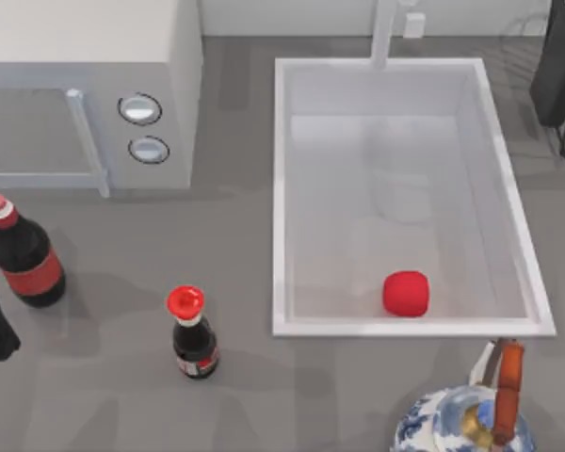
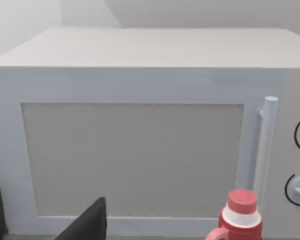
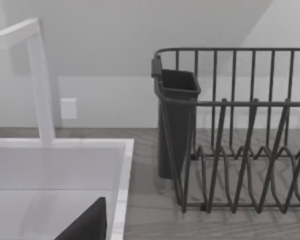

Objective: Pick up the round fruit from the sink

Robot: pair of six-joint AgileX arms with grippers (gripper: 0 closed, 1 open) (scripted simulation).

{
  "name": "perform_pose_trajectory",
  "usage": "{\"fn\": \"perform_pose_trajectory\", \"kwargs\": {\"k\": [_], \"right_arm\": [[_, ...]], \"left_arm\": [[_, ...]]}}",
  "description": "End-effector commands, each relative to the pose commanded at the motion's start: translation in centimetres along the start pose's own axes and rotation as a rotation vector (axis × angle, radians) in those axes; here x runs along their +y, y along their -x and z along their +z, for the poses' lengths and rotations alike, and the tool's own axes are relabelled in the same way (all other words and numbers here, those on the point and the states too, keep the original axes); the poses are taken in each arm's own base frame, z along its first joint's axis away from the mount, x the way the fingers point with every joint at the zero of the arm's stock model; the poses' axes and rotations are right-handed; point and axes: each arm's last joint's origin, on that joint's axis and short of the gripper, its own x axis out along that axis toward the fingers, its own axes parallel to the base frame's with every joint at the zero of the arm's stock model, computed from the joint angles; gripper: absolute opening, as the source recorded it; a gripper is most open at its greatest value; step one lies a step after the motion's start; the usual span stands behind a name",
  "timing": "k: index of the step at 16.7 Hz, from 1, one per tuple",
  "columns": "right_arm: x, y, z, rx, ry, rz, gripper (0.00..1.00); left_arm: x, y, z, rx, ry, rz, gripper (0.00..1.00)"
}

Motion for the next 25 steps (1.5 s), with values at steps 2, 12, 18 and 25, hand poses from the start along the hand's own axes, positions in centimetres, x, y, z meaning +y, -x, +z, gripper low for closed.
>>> {"fn": "perform_pose_trajectory", "kwargs": {"k": [2,12,18,25], "right_arm": [[0.0,0.0,0.0,0.0,0.0,0.0,1.0],[1.2,-1.7,5.8,0.268,-0.084,0.082,1.0],[4.9,-9.5,10.6,0.732,-0.143,0.136,1.0],[13.4,-21.1,6.8,1.283,-0.095,0.083,1.0]], "left_arm": [[0.0,0.0,0.0,0.0,0.0,0.0,1.0],[0.0,0.0,0.0,0.0,0.0,0.0,1.0],[0.0,0.0,0.0,0.0,0.0,0.0,1.0],[0.0,0.0,0.0,0.0,0.0,0.0,1.0]]}}
